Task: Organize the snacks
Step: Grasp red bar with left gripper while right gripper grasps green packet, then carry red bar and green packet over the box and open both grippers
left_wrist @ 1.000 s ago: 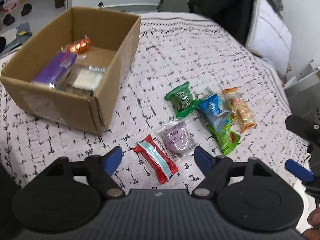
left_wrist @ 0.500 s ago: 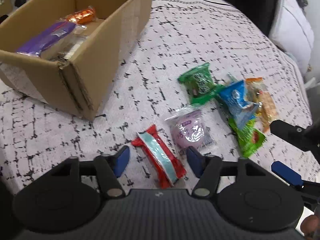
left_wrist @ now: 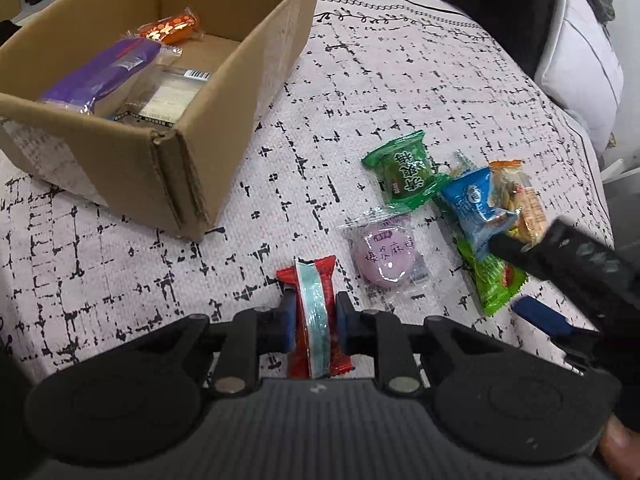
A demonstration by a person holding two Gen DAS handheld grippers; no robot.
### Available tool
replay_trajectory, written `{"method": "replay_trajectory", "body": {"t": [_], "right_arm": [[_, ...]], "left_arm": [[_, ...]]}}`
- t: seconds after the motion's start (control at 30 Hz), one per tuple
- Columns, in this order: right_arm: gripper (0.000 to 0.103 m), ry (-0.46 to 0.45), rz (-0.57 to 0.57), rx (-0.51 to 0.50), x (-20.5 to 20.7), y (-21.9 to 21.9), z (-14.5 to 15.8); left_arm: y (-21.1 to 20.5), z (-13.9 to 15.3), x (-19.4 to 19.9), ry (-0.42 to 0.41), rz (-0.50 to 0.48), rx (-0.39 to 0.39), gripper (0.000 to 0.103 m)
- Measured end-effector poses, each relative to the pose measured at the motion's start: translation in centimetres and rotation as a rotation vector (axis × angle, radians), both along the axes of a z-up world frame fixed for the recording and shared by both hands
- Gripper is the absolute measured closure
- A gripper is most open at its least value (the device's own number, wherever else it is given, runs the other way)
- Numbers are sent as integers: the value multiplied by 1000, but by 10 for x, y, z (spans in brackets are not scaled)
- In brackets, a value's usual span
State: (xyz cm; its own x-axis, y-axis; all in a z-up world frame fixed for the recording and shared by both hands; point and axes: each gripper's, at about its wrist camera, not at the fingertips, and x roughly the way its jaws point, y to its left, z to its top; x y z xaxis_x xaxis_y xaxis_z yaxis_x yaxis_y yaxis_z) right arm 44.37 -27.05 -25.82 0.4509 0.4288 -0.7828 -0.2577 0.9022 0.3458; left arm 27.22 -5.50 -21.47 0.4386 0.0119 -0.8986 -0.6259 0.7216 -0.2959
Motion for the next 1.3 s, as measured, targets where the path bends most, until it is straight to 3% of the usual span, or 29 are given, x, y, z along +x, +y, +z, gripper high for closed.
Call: {"method": "replay_trajectory", "body": {"t": [0.07, 0.23, 0.8, 1.3], "right_arm": [[78, 12, 3, 13, -2, -1, -1], [81, -6, 15, 21, -10, -3, 9], [82, -119, 39, 158, -45, -14, 54], [82, -227, 168, 299, -74, 17, 86]], "left_arm": [[0, 5, -3, -12, -9, 5, 84], [5, 20, -5, -55, -18, 0, 84], [21, 89, -22, -220, -30, 66, 84], [50, 131, -44, -312, -20, 135, 84]]}}
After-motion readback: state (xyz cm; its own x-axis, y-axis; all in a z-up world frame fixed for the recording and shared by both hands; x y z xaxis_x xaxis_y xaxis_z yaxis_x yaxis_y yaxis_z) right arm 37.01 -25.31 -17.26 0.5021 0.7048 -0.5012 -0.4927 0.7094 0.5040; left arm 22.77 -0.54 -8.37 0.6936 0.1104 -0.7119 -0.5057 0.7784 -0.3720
